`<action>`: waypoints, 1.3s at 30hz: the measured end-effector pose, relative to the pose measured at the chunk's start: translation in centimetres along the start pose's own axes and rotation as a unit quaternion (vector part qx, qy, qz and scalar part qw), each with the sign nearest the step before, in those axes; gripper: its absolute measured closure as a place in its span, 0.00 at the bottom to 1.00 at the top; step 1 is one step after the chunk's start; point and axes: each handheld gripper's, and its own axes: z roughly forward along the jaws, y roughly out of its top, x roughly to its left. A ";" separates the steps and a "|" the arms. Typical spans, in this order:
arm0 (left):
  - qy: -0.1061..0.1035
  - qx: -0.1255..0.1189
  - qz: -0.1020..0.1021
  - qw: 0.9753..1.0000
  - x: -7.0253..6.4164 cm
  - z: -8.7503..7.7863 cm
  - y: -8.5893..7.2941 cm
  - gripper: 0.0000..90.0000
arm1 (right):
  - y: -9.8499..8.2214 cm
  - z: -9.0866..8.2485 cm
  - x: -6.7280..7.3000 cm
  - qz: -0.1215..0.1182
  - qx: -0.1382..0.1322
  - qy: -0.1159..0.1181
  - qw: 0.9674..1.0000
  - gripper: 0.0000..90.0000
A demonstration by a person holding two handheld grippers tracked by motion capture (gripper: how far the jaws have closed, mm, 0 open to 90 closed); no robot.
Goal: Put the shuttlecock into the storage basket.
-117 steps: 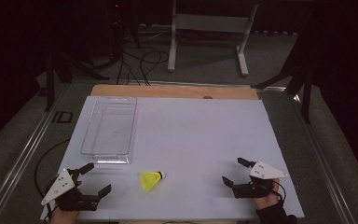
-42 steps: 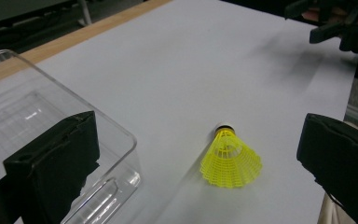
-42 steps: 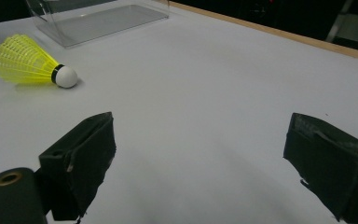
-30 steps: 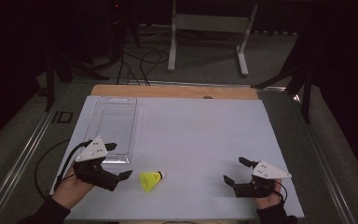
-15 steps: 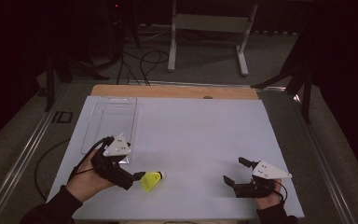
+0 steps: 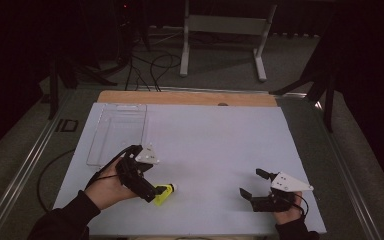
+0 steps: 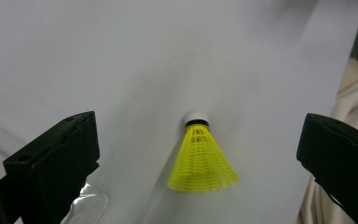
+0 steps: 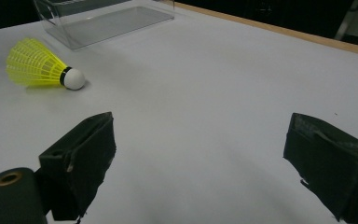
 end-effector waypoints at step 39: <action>-0.056 0.172 0.019 0.983 0.2 7.7 3.8 0.13 | 0.0 -0.1 -0.1 0.000 -0.001 0.007 1.000 0.10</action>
